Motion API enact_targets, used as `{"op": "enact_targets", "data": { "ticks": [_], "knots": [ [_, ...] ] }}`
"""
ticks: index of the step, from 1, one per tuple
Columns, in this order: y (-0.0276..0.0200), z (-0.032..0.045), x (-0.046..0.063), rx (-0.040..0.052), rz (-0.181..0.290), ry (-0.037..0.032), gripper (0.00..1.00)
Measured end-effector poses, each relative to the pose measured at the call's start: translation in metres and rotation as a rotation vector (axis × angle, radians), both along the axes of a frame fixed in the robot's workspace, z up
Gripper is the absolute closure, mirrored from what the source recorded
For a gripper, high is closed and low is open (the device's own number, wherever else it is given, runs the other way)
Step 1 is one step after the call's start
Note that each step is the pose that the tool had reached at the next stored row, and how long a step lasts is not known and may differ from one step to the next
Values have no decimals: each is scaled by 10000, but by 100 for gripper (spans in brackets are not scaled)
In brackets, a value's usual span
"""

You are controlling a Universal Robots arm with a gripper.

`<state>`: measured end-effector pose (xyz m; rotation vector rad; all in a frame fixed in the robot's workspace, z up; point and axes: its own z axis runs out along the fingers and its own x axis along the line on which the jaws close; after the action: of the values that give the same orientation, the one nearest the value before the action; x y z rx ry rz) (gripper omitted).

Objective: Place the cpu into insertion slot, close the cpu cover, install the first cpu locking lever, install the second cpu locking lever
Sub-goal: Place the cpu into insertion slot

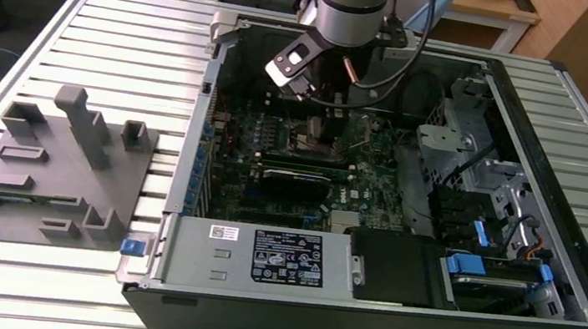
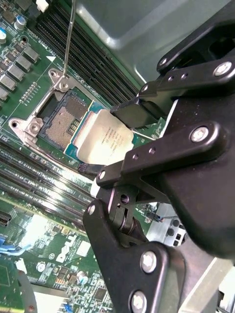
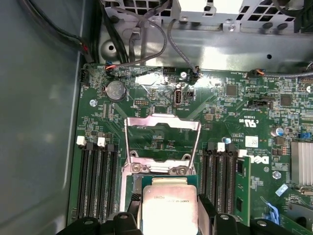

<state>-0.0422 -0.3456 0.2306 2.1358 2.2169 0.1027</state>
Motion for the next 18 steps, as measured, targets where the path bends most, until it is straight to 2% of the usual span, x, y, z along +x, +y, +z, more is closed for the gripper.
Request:
{"op": "enact_targets", "data": {
  "ticks": [5,18],
  "knots": [
    [40,-56,0,0,0,-2,46],
    [43,-97,0,0,0,-4,46]
  ]
}}
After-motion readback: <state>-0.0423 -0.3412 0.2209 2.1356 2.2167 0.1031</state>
